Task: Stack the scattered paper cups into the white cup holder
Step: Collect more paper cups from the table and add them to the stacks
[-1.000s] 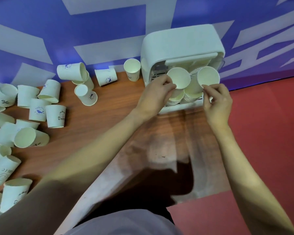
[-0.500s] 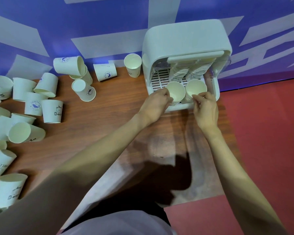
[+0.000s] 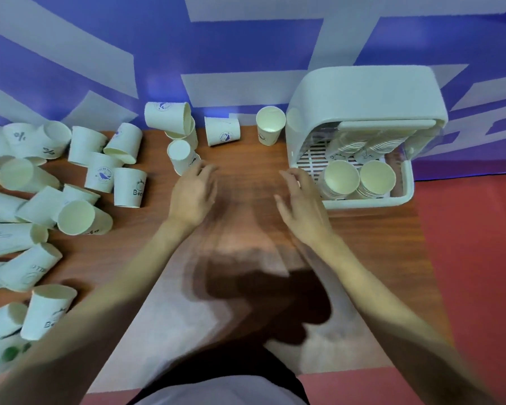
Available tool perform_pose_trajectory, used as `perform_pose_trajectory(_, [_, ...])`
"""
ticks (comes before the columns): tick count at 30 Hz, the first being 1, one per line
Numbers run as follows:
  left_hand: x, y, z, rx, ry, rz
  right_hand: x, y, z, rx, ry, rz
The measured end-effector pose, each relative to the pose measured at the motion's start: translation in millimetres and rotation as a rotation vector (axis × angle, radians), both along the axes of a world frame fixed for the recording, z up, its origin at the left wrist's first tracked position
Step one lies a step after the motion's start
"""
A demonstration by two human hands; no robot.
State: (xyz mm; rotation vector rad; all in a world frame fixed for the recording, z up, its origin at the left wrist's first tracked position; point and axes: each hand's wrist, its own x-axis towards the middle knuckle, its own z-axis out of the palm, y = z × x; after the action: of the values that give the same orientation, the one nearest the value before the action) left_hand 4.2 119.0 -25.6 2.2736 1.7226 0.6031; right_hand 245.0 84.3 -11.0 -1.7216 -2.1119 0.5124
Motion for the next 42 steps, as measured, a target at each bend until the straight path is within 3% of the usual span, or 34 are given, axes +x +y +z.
perform_pose_trajectory(5, [-56,52,24,0.044,0.131,-0.063,-50,35,-4,-0.087,-0.061,0.118])
perform_pose_trajectory(14, [-77,134,37,-0.071,0.550,-0.393,-76,129,-10,-0.116,-0.176,-0.134])
perform_pose_trajectory(24, [-71,139,57,-0.182,0.881,-0.404,-86,150,-22,-0.226,-0.213,-0.230])
perform_pose_trajectory(33, [-74,108,80,-0.153,0.668,-0.180,-84,123,-14,-0.140,-0.127,-0.256])
perform_pose_trajectory(39, [-62,59,85,0.054,0.253,-0.096,-66,86,8,0.062,0.138,-0.090])
perform_pose_trajectory(42, [-42,32,89,0.157,-0.004,-0.080,-47,62,29,0.187,0.175,-0.040])
